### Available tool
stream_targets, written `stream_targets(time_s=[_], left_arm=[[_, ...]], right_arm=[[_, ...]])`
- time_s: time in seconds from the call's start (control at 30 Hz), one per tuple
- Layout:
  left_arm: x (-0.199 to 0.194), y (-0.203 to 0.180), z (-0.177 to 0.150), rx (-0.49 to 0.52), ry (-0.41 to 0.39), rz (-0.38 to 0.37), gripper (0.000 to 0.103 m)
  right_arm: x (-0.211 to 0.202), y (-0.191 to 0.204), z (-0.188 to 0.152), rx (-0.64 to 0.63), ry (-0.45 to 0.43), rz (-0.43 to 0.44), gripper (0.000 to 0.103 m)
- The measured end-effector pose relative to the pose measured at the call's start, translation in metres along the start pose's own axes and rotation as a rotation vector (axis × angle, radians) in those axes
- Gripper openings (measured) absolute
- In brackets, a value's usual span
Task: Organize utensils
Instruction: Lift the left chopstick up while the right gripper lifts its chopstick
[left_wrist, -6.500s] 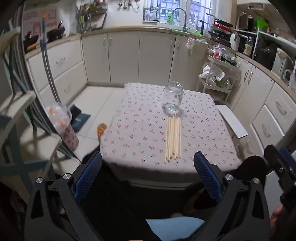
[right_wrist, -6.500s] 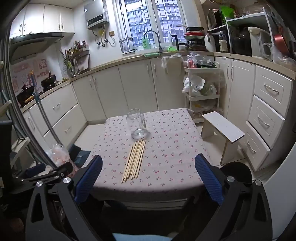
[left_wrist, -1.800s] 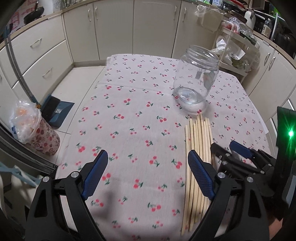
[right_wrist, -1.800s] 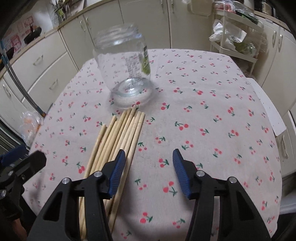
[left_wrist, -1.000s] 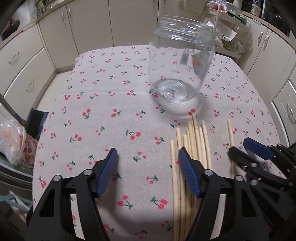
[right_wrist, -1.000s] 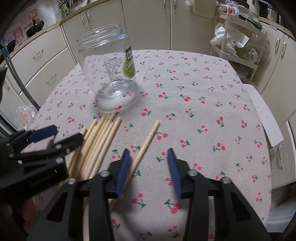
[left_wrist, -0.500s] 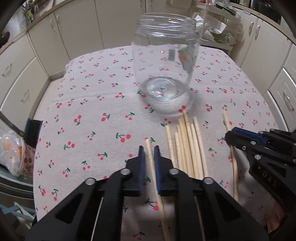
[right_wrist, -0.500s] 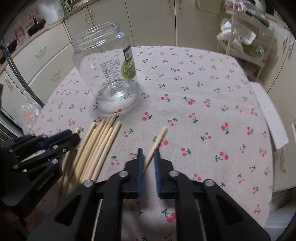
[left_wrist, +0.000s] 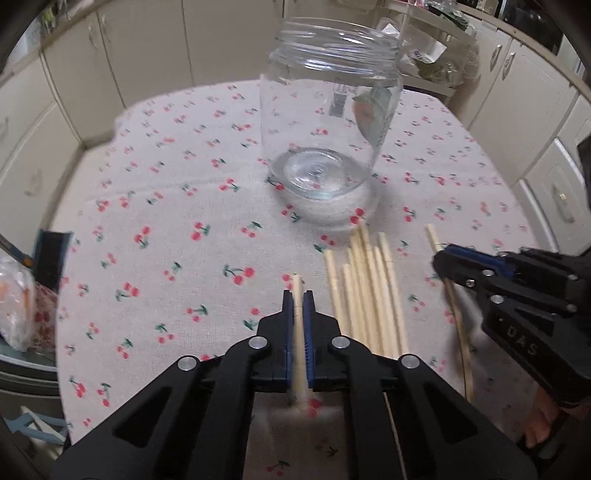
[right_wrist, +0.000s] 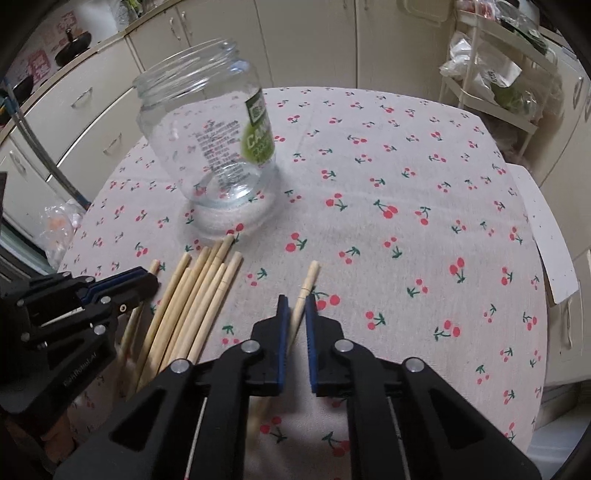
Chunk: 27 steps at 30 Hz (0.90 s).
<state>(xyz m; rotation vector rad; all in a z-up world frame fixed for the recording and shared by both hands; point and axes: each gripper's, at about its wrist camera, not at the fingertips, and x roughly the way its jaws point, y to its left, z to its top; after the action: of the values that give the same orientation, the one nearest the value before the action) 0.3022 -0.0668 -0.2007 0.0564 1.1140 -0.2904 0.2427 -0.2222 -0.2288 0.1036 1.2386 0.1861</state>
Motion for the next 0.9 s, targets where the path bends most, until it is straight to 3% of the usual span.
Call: stream_targets(time_s=[0.13,0.33,0.67,0.9], left_arm=[[-0.011,0.012,0.002,-0.040,-0.018,-0.062,0.005],[-0.051,0.017,0.013,-0.049,-0.142,-0.097,0.005],[-0.139,0.014,0.082,-0.106,-0.528,-0.188,0.005],[-0.157,0.008,0.130,-0.140,-0.689,-0.177,0.005]], right_arm=[[-0.003,-0.014,-0.004,0.073,-0.010,0.057,0.006],[-0.002,-0.029,-0.008,0.169,-0.022,0.140,0.006],[-0.002,-0.032,-0.011,0.191,-0.042,0.161,0.006],[-0.002,-0.034,-0.012,0.194,-0.052,0.175,0.006]])
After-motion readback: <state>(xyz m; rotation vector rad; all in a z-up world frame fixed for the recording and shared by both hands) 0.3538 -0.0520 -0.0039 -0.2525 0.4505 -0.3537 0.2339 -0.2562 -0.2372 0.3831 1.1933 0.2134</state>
